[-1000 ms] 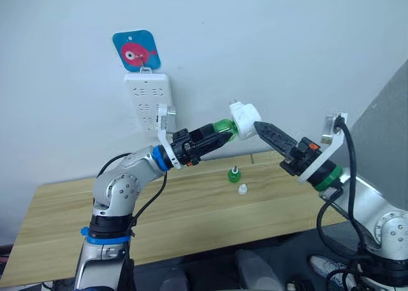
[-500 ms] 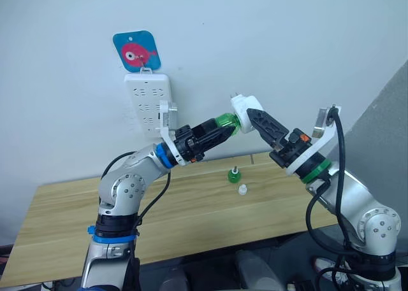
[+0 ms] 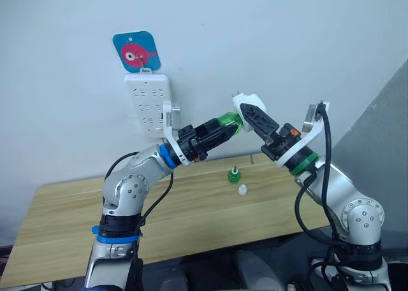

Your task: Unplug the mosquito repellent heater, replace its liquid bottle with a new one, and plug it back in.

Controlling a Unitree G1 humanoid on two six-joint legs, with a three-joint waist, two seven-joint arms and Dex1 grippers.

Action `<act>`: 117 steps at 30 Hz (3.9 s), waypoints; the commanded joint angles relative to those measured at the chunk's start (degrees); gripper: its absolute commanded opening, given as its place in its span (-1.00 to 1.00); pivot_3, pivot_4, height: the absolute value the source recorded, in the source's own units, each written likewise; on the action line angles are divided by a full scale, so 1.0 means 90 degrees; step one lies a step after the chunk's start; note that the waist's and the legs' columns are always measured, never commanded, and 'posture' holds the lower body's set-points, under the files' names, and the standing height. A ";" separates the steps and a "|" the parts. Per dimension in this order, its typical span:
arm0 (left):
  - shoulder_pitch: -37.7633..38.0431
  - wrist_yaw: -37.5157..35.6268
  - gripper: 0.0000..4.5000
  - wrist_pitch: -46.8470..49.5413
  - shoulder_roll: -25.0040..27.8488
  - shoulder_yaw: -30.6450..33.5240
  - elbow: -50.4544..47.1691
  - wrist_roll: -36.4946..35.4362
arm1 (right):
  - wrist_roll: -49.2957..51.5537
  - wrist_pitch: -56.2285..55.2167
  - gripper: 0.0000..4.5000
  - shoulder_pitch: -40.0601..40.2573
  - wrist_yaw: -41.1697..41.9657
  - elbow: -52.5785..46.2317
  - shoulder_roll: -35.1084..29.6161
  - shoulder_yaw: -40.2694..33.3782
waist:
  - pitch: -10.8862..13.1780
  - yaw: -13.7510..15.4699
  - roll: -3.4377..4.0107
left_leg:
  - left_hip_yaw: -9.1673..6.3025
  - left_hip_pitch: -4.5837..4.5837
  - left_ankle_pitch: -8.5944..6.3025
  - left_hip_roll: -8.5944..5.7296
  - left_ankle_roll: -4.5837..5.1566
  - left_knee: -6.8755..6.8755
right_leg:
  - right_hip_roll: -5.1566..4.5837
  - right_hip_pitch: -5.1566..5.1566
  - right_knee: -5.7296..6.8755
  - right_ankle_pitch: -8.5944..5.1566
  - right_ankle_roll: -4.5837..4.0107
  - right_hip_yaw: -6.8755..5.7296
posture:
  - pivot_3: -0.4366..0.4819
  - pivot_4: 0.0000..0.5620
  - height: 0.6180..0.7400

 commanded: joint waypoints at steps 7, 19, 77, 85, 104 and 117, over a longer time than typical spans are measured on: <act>-0.0014 -0.0019 0.01 -0.0154 0.0011 -0.0101 -0.0296 0.0081 | -0.0063 -0.0132 0.44 -0.0362 0.0015 -0.0075 0.0311 0.0001 | -0.0001 -0.0006 0.0000 | 0.0000 0.0000 0.0000 0.0000 0.0000 0.0000 | 0.0000 0.0000 0.0000 0.0001 -0.0001 0.0000 | -0.55 -0.78 0.80; 0.0024 -0.0196 0.46 -0.0261 0.0211 -0.0174 -0.0151 0.0206 | -0.0044 -0.0044 0.40 -0.0417 0.0023 -0.0094 0.0349 0.0008 | -0.0004 -0.0010 0.0002 | 0.0000 0.0000 0.0000 0.0000 0.0000 0.0000 | 0.0000 0.0000 0.0000 0.0001 -0.0001 0.0000 | -0.55 -0.79 0.80; -0.1303 -0.2395 1.00 -0.2260 0.3192 0.0543 0.4740 0.3012 | -0.4310 0.1896 0.38 -0.0838 0.3894 -0.1375 -0.2142 0.0594 | -0.0017 0.0040 -0.0010 | -0.0013 0.0010 -0.0001 0.0014 0.0001 -0.0020 | 0.0006 -0.0003 0.0004 -0.0018 -0.0028 -0.0024 | -0.55 -0.63 0.80; -0.1672 -0.2949 1.00 -0.2060 0.3185 0.0283 0.5048 0.3129 | -0.4285 0.2031 0.38 -0.0748 0.3878 -0.1477 -0.2103 0.0504 | -0.0015 0.0015 -0.0012 | -0.0014 0.0011 -0.0001 0.0013 0.0001 -0.0019 | 0.0007 -0.0002 0.0005 -0.0018 -0.0027 -0.0023 | -0.58 -0.62 0.80; -0.1780 -0.3211 -0.43 -0.1842 0.2992 0.0305 0.4654 0.3073 | -0.4763 0.2090 0.38 -0.0941 0.4030 -0.1197 -0.1592 0.1134 | -0.0009 0.0006 -0.0016 | -0.0014 0.0010 -0.0001 0.0013 0.0001 -0.0021 | 0.0007 -0.0003 0.0003 -0.0020 -0.0027 -0.0023 | -0.55 -0.62 0.80; -0.1351 -0.2879 -0.43 -0.1602 0.2832 0.0536 0.3963 0.2821 | -0.6292 0.2460 0.38 -0.2344 0.3657 0.0383 0.0007 0.2309 | -0.0003 0.0010 -0.0020 | -0.0024 0.0005 -0.0001 0.0012 0.0001 -0.0020 | 0.0005 -0.0007 0.0007 -0.0017 -0.0032 -0.0029 | -0.50 -0.62 0.80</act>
